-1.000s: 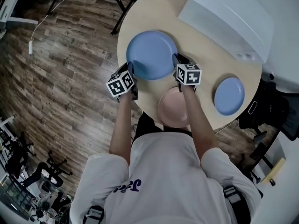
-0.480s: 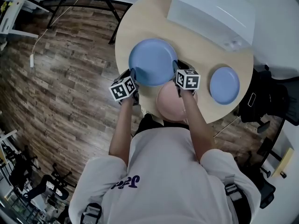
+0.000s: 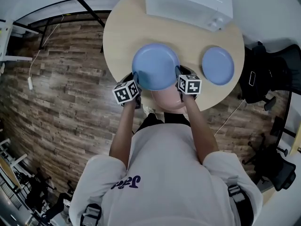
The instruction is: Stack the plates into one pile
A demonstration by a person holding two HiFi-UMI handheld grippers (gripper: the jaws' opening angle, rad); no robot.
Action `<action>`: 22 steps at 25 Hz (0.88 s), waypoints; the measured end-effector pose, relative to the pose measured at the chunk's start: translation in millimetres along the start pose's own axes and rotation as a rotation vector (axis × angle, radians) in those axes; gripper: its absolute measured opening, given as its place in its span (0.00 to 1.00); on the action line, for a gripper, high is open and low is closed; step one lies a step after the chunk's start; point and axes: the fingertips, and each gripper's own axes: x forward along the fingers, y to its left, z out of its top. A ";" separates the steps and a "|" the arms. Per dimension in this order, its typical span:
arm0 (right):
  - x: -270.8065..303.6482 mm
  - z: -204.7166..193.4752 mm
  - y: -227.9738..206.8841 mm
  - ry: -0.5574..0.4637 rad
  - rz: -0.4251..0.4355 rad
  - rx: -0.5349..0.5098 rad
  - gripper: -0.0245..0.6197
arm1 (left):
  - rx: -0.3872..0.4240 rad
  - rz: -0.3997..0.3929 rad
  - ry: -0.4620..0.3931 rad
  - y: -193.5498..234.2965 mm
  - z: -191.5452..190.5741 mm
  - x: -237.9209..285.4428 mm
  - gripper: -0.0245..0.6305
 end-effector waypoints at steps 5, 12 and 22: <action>-33.7 -37.3 -24.3 0.000 -0.067 0.053 0.14 | 0.076 -0.052 0.041 -30.7 -26.9 1.5 0.13; -73.3 -92.8 -47.1 0.013 -0.145 0.118 0.14 | 0.185 -0.110 0.110 -61.7 -72.3 -1.6 0.13; -94.8 -134.4 -58.9 0.028 -0.204 0.160 0.14 | 0.304 -0.104 0.165 -72.0 -117.4 1.3 0.13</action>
